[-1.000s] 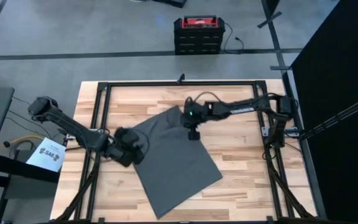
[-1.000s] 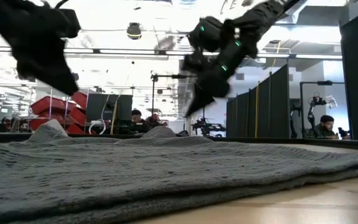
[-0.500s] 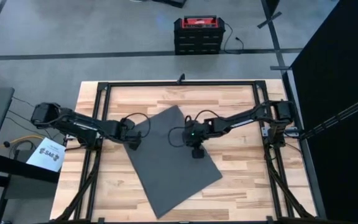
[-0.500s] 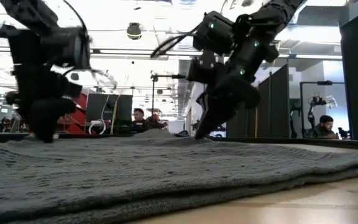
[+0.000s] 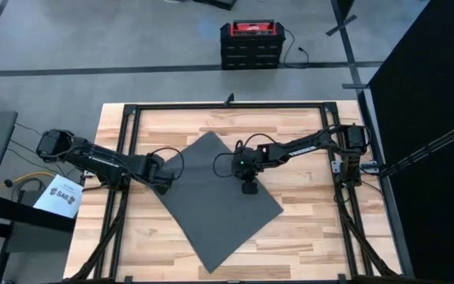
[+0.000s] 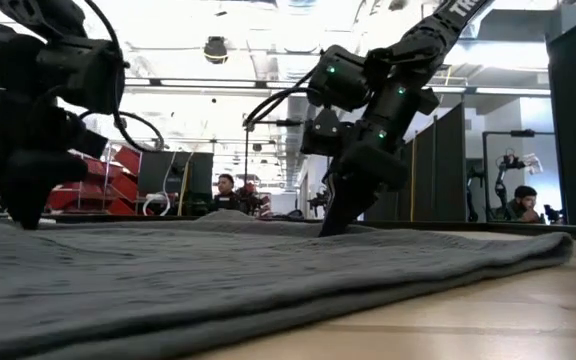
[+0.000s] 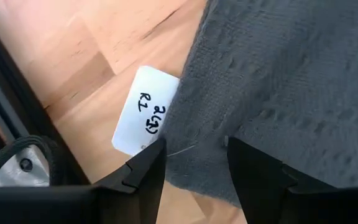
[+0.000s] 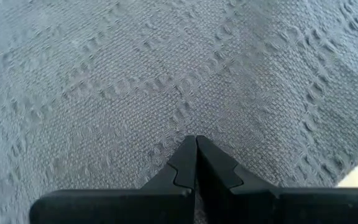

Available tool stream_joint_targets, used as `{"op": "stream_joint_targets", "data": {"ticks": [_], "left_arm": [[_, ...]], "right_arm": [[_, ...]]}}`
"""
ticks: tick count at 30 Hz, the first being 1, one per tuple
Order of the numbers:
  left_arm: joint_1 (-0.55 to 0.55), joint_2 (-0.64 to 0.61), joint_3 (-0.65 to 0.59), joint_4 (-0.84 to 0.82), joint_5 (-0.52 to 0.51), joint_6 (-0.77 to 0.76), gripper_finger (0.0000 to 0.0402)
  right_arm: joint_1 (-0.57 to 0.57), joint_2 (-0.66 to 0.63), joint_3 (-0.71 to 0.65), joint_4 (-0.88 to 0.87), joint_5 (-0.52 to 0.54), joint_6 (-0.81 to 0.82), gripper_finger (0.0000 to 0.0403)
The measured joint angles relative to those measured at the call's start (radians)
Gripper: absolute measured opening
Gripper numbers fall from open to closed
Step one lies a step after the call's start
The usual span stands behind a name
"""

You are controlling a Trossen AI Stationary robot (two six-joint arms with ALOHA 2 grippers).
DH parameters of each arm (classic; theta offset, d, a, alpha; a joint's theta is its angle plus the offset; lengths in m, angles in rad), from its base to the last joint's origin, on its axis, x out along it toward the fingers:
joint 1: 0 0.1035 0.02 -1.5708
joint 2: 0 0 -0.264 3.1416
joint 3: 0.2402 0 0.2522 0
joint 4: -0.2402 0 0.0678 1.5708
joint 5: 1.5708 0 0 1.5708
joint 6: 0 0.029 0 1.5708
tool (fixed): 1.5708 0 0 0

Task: Roll towel
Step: Fold the gray towel

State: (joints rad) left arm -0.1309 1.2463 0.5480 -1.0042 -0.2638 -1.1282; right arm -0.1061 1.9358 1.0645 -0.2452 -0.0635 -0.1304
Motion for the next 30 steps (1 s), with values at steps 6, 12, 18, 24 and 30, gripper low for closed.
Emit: {"op": "stream_joint_targets", "data": {"ticks": [6, 12, 18, 24, 30], "left_arm": [[-0.009, -0.024, 0.001, 0.098, 0.014, 0.003, 0.0157], [-0.052, -0.008, 0.001, 0.241, 0.117, 0.032, 0.0157], [-0.073, -0.004, 0.005, 0.338, 0.105, 0.08, 0.0157], [-0.01, -0.012, 0.121, 0.37, 0.038, 0.346, 0.0157], [0.105, 0.021, 0.134, 0.382, 0.0, 0.531, 0.0157]], "right_arm": [[-0.058, -0.053, -0.006, -0.056, 0.036, -0.098, 0.0], [-0.061, -0.199, -0.008, -0.156, 0.048, -0.057, 0.0], [0.092, -0.212, -0.009, -0.24, -0.118, 0.03, 0.0], [0.223, -0.139, -0.009, -0.25, -0.125, 0.149, 0.0], [0.347, -0.104, -0.007, -0.26, -0.116, 0.282, 0.0]]}}
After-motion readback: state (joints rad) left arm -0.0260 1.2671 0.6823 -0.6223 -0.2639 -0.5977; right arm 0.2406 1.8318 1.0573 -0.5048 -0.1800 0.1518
